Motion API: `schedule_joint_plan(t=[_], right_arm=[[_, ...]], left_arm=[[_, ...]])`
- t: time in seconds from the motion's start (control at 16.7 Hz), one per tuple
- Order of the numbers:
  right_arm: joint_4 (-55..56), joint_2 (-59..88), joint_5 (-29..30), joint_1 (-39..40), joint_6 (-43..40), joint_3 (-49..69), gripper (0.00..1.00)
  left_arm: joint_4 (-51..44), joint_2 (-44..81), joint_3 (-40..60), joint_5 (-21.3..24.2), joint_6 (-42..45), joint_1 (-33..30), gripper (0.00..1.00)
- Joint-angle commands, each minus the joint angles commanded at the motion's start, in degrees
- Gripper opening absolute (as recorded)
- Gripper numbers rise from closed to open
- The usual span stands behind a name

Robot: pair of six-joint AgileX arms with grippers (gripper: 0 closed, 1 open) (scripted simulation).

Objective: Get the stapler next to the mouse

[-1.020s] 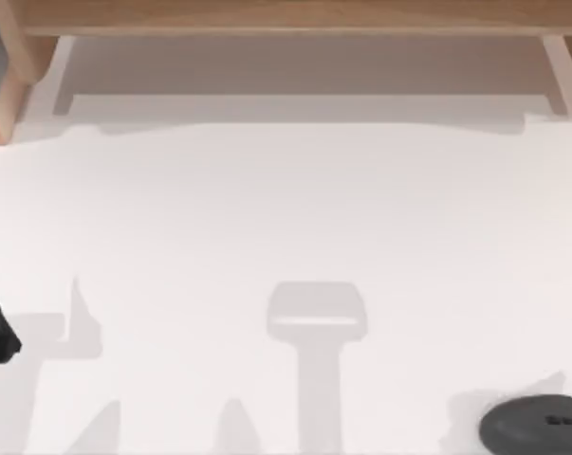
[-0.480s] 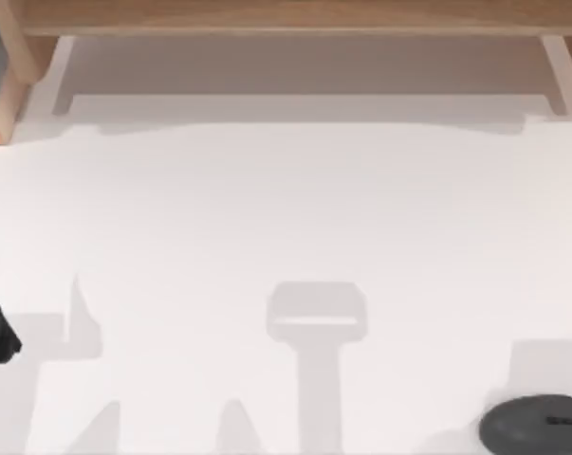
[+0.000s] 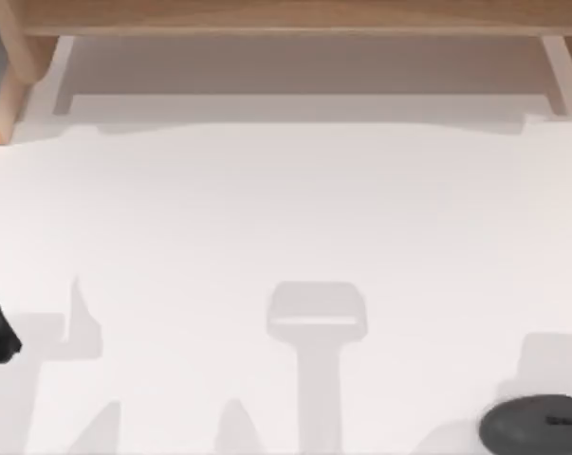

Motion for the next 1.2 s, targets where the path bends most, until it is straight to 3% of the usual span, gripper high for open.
schedule_joint_plan(t=[0.42,0.72,1.2], right_arm=[[11.78,5.29,-0.02,-0.09,0.21,-5.86,1.00],[12.59,6.01,-0.02,-0.10,0.22,-6.57,1.00],[12.59,6.01,-0.02,-0.10,0.22,-6.57,0.40]], left_arm=[[0.00,0.00,0.00,0.00,0.00,0.00,1.00],[0.00,0.00,0.00,0.00,0.00,0.00,1.00],[0.00,0.00,0.00,0.00,0.00,0.00,1.00]])
